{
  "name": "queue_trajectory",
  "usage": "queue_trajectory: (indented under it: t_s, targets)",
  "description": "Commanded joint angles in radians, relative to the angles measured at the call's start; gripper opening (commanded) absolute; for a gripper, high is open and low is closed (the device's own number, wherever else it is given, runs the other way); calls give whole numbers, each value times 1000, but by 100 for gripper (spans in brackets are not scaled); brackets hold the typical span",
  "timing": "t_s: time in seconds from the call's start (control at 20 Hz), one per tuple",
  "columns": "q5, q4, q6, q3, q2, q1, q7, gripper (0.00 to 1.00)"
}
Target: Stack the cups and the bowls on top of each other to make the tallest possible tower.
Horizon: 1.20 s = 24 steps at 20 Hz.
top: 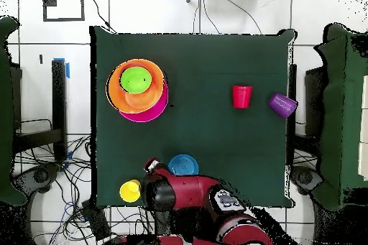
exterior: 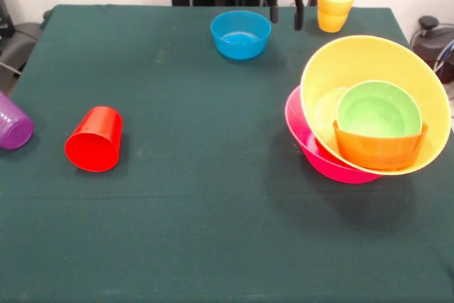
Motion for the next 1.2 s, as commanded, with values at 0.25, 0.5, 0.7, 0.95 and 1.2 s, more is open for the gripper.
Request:
queue_trajectory:
  t_s: [0.25,0.5,0.7,0.95,1.2]
  targets:
    - [-7,-5,101,38,-90,-44,25,100]
    - [-26,-28,87,43,-55,-63,14,100]
    - [-26,-34,70,32,-39,-52,21,100]
    - [-47,-83,17,4,42,-47,12,100]
    - [-72,-132,-39,-33,125,-40,6,100]
